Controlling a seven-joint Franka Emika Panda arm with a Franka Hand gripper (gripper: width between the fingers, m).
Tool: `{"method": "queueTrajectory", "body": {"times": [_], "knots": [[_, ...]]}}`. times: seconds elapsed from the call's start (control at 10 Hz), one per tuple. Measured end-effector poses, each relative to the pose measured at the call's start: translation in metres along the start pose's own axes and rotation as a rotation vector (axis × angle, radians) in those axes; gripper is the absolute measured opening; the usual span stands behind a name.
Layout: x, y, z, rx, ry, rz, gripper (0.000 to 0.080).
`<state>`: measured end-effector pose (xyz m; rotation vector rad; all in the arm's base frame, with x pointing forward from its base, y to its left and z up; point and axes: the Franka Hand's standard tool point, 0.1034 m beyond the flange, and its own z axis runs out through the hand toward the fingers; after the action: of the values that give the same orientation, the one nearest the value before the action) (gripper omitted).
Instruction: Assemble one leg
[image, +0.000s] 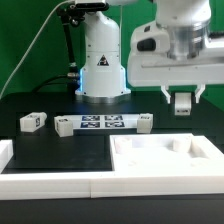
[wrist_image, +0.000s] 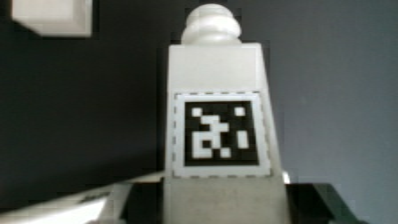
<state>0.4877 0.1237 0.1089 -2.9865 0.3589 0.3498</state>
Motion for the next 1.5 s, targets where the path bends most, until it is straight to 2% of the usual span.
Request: {"method": "queueTrajectory", "body": {"times": [0.1,0.2,0.3,0.4,0.5,0.6,0.7,0.8,0.9,1.3,1.4,1.5], "knots": [[0.012,-0.005,-0.015,0.009,0.11,-0.017,0.0291],[0.011,-0.009,-0.012,0.027,0.204,-0.021,0.0291],[0.007,-0.01,-0.007,0.034,0.249,-0.028,0.0291],[0.012,-0.016,-0.01,0.056,0.341,-0.031,0.0291],[0.01,-0.025,0.0,0.049,0.472,-0.141,0.0291],[0.007,-0.03,0.004,0.051,0.541,-0.208,0.0291],[0.005,-0.041,-0.003,0.075,0.627,-0.243,0.0291],[0.004,-0.048,-0.004,0.075,0.704,-0.312,0.0291],[0.01,-0.041,0.002,0.047,0.727,-0.347,0.0291],[0.012,-0.037,0.004,0.029,0.72,-0.347,0.0291],[0.015,-0.033,0.007,-0.004,0.722,-0.416,0.0291],[0.027,-0.026,-0.003,-0.032,0.737,-0.457,0.0291]]}}
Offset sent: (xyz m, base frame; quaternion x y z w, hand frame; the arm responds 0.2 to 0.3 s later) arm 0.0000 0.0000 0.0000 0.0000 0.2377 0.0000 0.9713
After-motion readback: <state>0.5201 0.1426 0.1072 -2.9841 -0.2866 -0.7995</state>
